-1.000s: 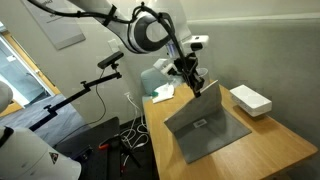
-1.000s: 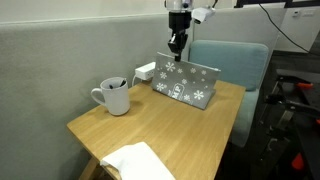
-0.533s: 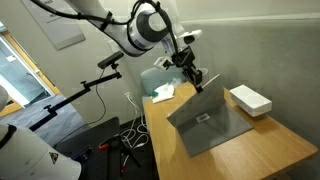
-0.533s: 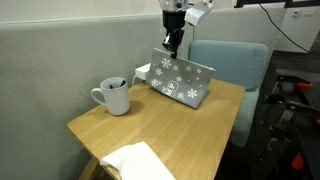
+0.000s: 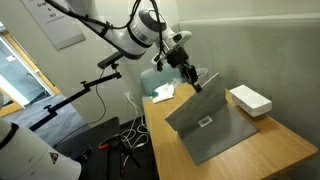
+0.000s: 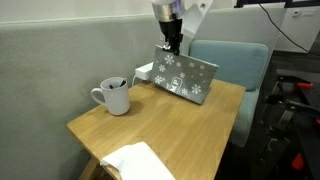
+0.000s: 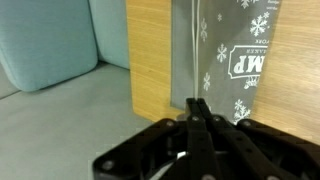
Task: Wipe the counter with the white cloth, then unfold the gray cloth
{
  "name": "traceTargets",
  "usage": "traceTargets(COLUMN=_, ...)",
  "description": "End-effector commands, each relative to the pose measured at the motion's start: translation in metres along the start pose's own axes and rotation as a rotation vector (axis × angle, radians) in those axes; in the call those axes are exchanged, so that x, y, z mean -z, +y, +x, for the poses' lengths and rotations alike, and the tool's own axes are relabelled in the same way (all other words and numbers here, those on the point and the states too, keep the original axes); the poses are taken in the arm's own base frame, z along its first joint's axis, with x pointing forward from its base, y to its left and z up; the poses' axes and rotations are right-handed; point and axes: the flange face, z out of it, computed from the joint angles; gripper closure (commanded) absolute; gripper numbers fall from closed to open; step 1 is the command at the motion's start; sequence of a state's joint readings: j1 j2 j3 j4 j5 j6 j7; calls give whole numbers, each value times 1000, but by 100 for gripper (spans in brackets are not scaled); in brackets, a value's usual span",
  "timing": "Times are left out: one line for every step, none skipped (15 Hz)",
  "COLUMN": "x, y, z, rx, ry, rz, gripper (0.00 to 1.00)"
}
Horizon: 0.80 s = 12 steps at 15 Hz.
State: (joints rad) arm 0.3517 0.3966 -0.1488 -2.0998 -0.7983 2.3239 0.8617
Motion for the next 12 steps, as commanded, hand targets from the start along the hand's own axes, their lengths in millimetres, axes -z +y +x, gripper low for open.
traceTargets(x=-2, y=-23, z=0, rx=21, ry=-10, rz=-135, gripper=100)
traceTargets(x=-4, y=-30, z=-2, rx=33, ry=-12, rz=-152, gripper=100)
traceTargets(x=-5, y=-37, z=-3, rx=47, ry=-11, rz=-160, gripper=100)
traceTargets(x=-7, y=-44, z=-5, rx=62, ry=-12, rz=-160, gripper=100)
traceTargets(x=-9, y=-50, z=-7, rx=75, ry=-15, rz=-162, gripper=100)
traceTargets(x=-11, y=-56, z=-8, rx=93, ry=-21, rz=-157, gripper=100)
traceTargets(x=-13, y=-61, z=-10, rx=106, ry=-27, rz=-152, gripper=100)
traceTargets(x=-16, y=-66, z=-12, rx=112, ry=-27, rz=-146, gripper=100)
traceTargets(x=-18, y=-70, z=-14, rx=123, ry=-34, rz=-141, gripper=100)
traceTargets(x=-19, y=-73, z=-15, rx=132, ry=-35, rz=-133, gripper=100)
traceTargets(x=-20, y=-76, z=-17, rx=138, ry=-33, rz=-125, gripper=100)
traceTargets(x=-19, y=-78, z=-18, rx=147, ry=-34, rz=-114, gripper=100)
